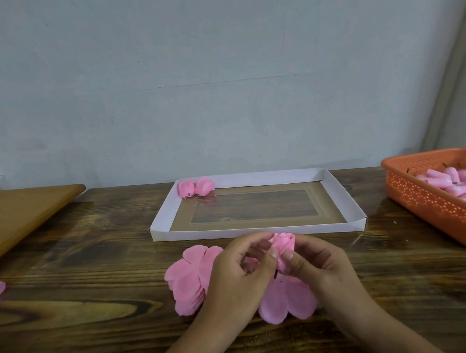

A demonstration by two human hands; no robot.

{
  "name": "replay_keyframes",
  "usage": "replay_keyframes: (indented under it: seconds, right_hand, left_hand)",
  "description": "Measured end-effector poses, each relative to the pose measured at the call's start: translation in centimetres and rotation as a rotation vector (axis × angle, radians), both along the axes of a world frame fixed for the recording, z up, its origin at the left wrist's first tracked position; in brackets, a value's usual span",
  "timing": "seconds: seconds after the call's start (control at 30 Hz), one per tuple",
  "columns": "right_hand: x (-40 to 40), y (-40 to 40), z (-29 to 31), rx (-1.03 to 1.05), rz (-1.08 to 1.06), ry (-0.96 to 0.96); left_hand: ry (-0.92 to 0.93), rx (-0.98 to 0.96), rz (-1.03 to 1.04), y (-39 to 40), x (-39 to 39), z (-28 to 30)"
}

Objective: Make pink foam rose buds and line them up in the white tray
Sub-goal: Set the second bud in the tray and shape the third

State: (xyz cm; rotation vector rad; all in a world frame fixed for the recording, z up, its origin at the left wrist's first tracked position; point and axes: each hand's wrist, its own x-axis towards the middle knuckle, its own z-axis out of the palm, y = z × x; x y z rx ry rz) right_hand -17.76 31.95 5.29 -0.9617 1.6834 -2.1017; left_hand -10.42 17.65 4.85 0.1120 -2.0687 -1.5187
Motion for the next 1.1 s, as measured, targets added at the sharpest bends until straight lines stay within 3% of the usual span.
replay_keyframes:
  seconds: [0.5,1.1]
  right_hand:
    - [-0.06,0.05,-0.1,-0.001,-0.026,-0.015]
    - [-0.16,0.08,-0.2,-0.025,-0.017,-0.044]
  left_hand:
    - [-0.033,-0.027,-0.012,-0.76,-0.07,0.23]
    - [-0.067,0.098,-0.005,-0.81,-0.2,0.23]
